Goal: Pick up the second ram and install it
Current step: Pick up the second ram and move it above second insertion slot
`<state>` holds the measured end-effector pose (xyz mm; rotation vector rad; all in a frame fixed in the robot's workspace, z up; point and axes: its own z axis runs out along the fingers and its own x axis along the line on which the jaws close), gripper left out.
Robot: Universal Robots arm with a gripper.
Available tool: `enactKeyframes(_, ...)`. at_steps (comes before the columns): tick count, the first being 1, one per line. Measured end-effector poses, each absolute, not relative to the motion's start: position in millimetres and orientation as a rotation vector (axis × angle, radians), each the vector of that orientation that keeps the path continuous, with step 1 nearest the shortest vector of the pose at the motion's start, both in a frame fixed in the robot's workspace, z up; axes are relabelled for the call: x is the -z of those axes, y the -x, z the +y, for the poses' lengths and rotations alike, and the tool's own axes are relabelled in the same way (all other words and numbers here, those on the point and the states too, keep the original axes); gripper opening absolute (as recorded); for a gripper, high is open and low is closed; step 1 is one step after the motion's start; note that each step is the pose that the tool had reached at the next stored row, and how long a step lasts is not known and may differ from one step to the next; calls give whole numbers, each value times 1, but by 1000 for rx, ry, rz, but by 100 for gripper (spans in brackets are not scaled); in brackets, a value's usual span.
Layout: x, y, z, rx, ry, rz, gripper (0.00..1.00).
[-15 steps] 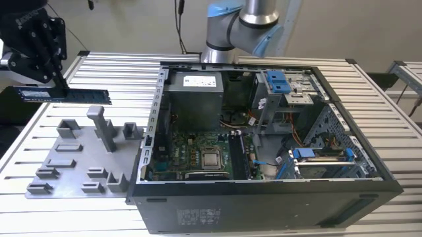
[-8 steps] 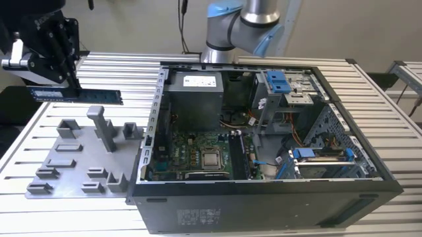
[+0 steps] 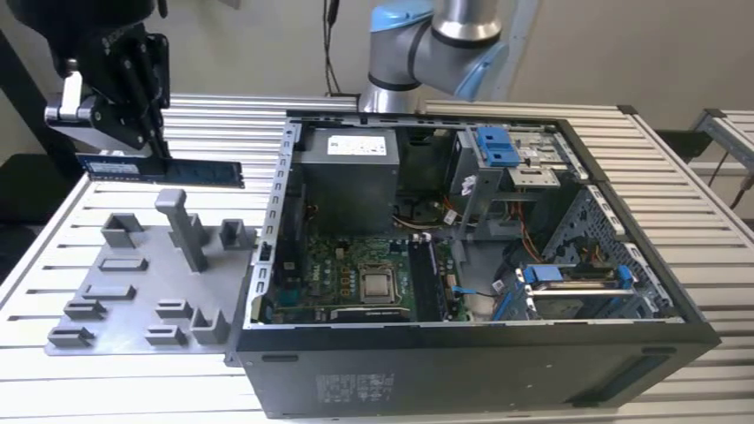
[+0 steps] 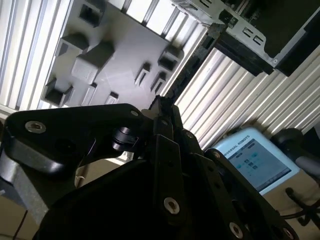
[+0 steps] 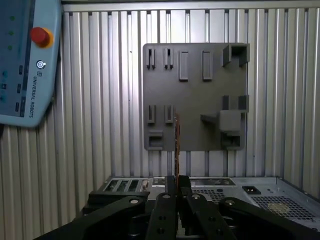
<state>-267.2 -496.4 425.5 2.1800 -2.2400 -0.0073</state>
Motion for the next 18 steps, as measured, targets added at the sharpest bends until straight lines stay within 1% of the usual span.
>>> enactKeyframes(18, -426, 226, -496, 22, -2173, -2233, 14)
